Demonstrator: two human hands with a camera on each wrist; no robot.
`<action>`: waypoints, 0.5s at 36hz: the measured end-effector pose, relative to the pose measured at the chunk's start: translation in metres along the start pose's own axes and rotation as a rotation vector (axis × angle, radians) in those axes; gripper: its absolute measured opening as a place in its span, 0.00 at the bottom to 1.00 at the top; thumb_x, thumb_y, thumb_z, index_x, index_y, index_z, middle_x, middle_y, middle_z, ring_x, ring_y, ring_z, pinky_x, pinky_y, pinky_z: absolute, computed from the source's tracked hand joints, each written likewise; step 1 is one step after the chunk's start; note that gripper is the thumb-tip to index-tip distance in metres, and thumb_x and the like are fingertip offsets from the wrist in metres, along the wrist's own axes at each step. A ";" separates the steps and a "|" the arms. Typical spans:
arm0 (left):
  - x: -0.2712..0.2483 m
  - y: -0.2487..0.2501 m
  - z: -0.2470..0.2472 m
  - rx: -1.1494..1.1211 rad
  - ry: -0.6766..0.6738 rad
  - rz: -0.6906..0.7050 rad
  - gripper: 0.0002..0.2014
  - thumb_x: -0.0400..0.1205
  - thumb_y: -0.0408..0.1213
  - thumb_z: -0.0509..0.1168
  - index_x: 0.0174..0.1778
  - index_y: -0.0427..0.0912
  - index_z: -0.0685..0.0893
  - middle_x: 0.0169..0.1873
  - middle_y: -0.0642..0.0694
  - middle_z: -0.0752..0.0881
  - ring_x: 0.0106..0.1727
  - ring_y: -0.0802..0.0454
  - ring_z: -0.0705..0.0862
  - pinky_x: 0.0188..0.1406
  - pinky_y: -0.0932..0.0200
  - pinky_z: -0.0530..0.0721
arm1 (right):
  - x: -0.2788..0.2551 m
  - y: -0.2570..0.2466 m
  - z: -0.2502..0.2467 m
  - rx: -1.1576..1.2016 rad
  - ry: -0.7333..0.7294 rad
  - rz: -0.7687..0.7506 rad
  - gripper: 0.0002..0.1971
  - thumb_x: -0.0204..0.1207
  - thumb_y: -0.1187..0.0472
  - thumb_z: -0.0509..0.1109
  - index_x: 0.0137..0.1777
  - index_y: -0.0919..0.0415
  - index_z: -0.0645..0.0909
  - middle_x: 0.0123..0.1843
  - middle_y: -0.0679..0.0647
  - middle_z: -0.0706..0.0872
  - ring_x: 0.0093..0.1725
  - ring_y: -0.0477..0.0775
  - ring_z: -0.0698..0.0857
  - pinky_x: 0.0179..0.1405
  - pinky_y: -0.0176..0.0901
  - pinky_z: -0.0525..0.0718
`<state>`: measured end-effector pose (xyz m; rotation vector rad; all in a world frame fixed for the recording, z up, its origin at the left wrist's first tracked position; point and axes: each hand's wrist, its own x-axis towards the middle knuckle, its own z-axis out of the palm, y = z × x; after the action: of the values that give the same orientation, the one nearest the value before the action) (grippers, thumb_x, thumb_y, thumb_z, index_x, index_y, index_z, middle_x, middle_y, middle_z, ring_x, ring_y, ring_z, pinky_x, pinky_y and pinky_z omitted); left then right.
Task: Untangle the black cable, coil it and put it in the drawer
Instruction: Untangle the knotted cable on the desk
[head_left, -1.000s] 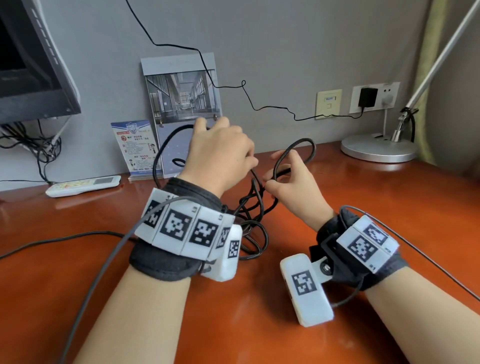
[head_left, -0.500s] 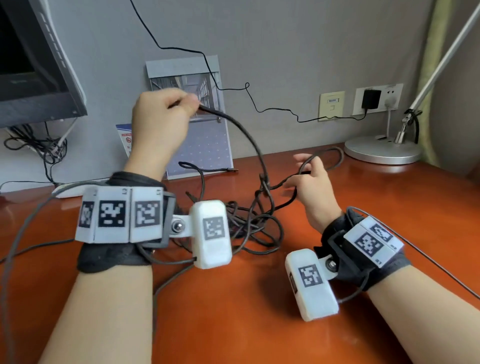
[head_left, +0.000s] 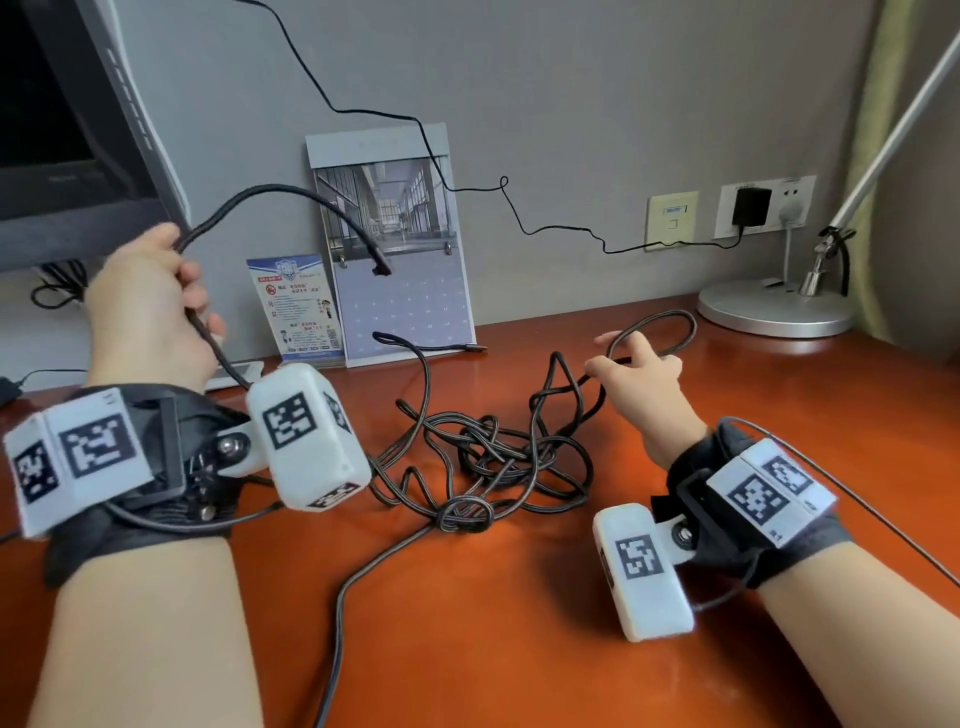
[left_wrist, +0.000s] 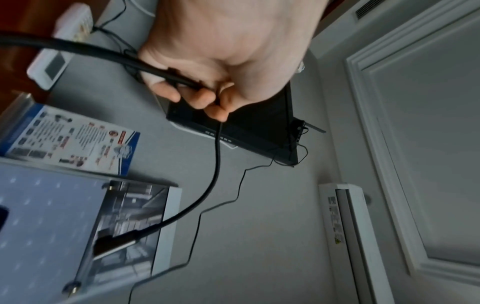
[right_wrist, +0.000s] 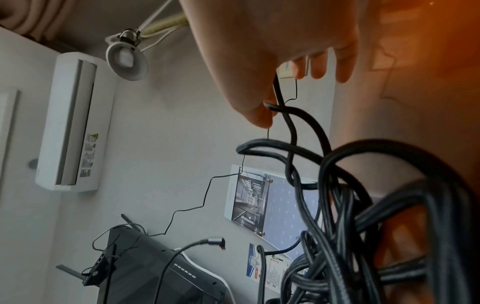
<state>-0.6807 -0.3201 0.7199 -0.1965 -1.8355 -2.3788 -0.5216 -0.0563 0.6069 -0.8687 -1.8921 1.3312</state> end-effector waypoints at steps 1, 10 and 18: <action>-0.002 0.000 -0.003 -0.010 0.014 -0.005 0.13 0.86 0.36 0.50 0.53 0.57 0.77 0.19 0.60 0.74 0.17 0.64 0.67 0.30 0.65 0.67 | -0.001 -0.001 -0.001 -0.012 0.003 0.002 0.05 0.76 0.56 0.65 0.47 0.43 0.76 0.57 0.54 0.61 0.64 0.66 0.75 0.63 0.58 0.79; -0.005 0.011 -0.018 0.357 -0.060 -0.009 0.05 0.76 0.39 0.64 0.46 0.48 0.79 0.52 0.45 0.80 0.43 0.57 0.86 0.54 0.40 0.78 | -0.010 -0.020 -0.020 -0.133 -0.273 -0.065 0.13 0.84 0.54 0.57 0.61 0.51 0.81 0.59 0.45 0.76 0.57 0.50 0.73 0.50 0.44 0.72; -0.052 0.034 0.014 0.673 -0.433 0.175 0.07 0.84 0.38 0.61 0.48 0.56 0.82 0.55 0.57 0.85 0.53 0.57 0.83 0.56 0.49 0.76 | -0.011 -0.025 -0.029 -0.459 -0.210 -0.160 0.14 0.82 0.52 0.62 0.48 0.61 0.83 0.32 0.52 0.82 0.26 0.48 0.79 0.17 0.33 0.70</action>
<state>-0.6231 -0.3139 0.7463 -0.7948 -2.5557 -1.5660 -0.4951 -0.0566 0.6373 -0.7941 -2.4323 0.9337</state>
